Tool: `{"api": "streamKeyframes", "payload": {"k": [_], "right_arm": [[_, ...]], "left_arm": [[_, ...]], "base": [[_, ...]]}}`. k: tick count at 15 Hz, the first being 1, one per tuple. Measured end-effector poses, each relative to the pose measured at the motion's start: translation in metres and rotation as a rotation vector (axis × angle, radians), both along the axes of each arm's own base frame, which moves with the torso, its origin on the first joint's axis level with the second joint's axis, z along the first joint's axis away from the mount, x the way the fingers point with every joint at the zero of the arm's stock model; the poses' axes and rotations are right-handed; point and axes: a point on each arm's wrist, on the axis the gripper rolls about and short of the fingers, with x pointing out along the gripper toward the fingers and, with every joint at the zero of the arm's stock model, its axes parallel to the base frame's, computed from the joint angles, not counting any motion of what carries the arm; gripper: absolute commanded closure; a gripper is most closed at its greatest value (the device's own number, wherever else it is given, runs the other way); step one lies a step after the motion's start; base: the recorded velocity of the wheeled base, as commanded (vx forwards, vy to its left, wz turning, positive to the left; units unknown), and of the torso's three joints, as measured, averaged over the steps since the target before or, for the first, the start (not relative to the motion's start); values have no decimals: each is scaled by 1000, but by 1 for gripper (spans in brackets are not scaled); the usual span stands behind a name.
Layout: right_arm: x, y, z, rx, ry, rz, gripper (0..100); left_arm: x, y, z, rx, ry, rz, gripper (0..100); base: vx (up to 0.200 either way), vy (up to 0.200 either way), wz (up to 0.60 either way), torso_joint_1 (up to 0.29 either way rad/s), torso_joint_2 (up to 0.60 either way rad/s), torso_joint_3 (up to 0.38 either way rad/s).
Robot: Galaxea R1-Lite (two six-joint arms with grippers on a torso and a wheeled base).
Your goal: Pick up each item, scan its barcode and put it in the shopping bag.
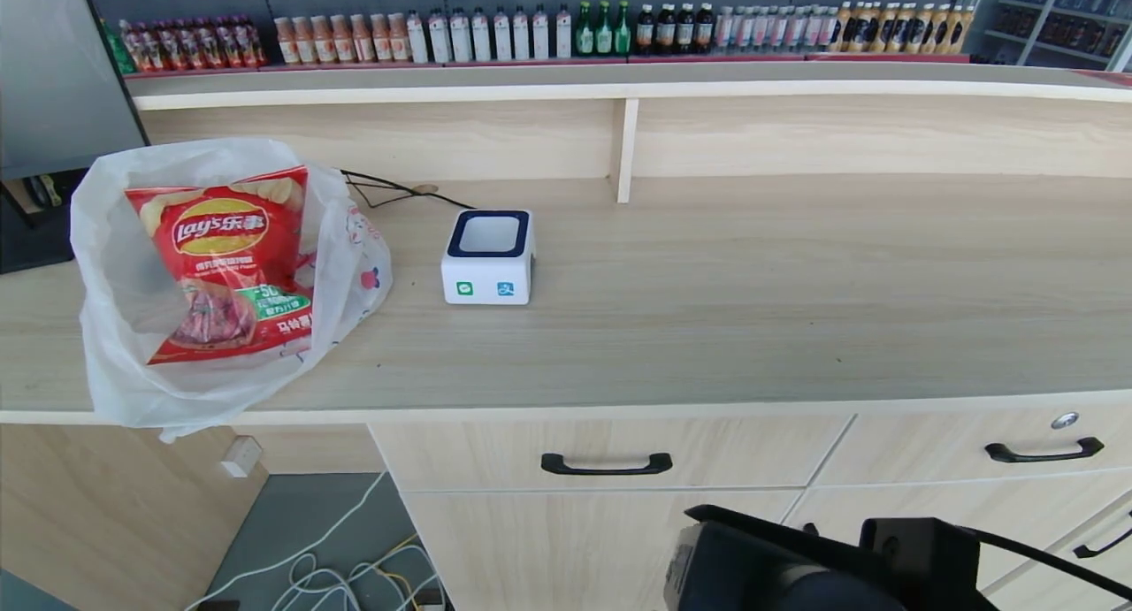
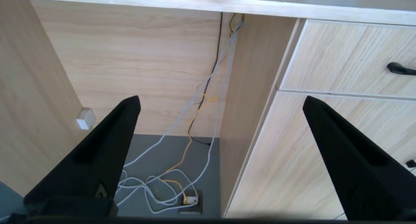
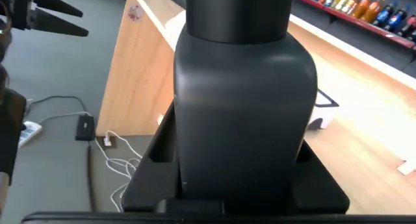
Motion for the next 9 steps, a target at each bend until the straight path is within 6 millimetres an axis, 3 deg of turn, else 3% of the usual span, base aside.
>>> {"api": "streamKeyframes", "payload": {"k": [4, 7, 9], "right_arm": [[18, -15, -8, 2, 112, 7, 100], [40, -9, 10, 219, 311, -112, 100], [53, -1, 27, 364, 349, -200, 100]], "left_arm": [[0, 0, 0, 0, 0, 0, 0], [0, 0, 0, 0, 0, 1, 0], [0, 0, 0, 0, 0, 1, 0]], "base": [[0, 0, 0, 0, 0, 0], [0, 0, 0, 0, 0, 0], [0, 0, 0, 0, 0, 0]]}}
